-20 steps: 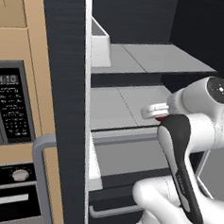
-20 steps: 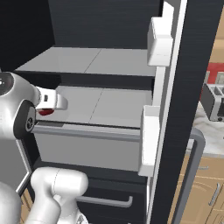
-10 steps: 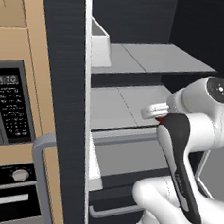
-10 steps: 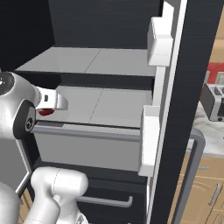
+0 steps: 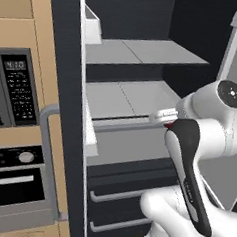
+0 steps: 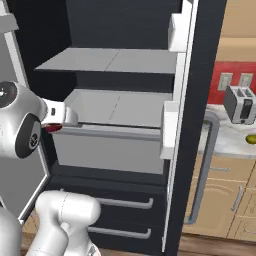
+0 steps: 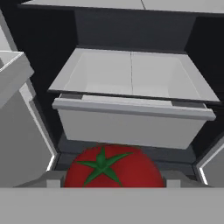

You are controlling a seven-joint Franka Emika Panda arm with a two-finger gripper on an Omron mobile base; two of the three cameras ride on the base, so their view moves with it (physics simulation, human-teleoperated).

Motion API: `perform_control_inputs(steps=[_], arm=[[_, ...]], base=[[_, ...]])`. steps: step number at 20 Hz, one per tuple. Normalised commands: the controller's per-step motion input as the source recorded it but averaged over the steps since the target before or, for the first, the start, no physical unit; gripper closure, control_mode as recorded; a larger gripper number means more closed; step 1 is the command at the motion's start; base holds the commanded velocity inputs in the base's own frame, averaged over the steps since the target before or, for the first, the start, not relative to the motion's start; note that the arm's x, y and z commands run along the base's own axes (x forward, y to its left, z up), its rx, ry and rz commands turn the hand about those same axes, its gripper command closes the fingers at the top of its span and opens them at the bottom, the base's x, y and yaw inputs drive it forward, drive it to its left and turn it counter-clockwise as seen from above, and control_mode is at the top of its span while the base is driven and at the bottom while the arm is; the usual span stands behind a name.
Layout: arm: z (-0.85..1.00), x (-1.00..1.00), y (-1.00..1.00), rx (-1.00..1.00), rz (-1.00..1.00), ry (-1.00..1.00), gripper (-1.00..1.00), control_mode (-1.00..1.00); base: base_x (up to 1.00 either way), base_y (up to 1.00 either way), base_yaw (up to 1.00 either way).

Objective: Open the fridge, remove the orange, tomato, and steak, and place them on any counter.

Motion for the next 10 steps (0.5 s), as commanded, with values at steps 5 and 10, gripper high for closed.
perform_control_inputs(steps=[5,10], arm=[[0.00,0.00,0.00,0.00,0.00,0.00,1.00,1.00],[0.00,0.00,0.00,0.00,0.00,0.00,1.00,1.00]], base=[[-0.94,-0.04,-0.03],[-0.48,-0.52,-0.03]])
